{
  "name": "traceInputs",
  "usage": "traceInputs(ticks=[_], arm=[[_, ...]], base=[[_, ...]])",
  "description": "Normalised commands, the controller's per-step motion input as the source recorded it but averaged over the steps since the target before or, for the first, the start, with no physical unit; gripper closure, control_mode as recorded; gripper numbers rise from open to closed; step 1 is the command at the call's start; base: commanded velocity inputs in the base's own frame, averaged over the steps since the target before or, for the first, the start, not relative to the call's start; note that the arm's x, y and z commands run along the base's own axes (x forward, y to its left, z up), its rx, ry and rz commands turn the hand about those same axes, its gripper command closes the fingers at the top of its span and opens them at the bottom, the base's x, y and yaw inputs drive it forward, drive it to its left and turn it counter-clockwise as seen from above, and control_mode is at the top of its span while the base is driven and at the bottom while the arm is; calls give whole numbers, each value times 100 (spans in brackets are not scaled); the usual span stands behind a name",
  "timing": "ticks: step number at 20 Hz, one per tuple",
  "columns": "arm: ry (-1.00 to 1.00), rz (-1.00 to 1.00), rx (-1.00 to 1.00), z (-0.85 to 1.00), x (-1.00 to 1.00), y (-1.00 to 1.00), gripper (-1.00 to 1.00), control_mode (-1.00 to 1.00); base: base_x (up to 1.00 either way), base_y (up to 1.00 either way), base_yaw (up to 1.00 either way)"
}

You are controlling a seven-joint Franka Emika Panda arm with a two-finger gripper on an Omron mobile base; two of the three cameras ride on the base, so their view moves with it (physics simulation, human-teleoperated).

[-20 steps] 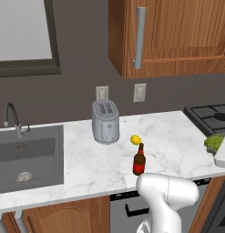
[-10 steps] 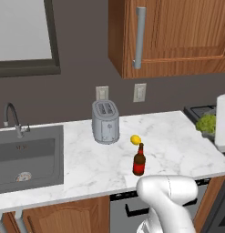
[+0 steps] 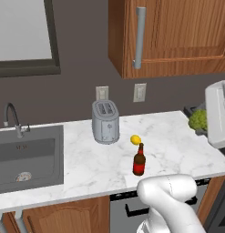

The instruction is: Place the beer on the top shelf of the fridge to keep it out of children's reach, and place the broccoli and lemon on lower shelves for easy access.

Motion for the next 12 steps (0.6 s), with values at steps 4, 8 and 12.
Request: traceInputs(ticks=[4,8,12], arm=[[0,-1,-8,0,-13,0,100,-100],[0,-7,-9,0,0,3,100,-100],[0,-10,-10,0,0,18,100,-100]], base=[[0,0,0],[0,0,0],[0,0,0]])
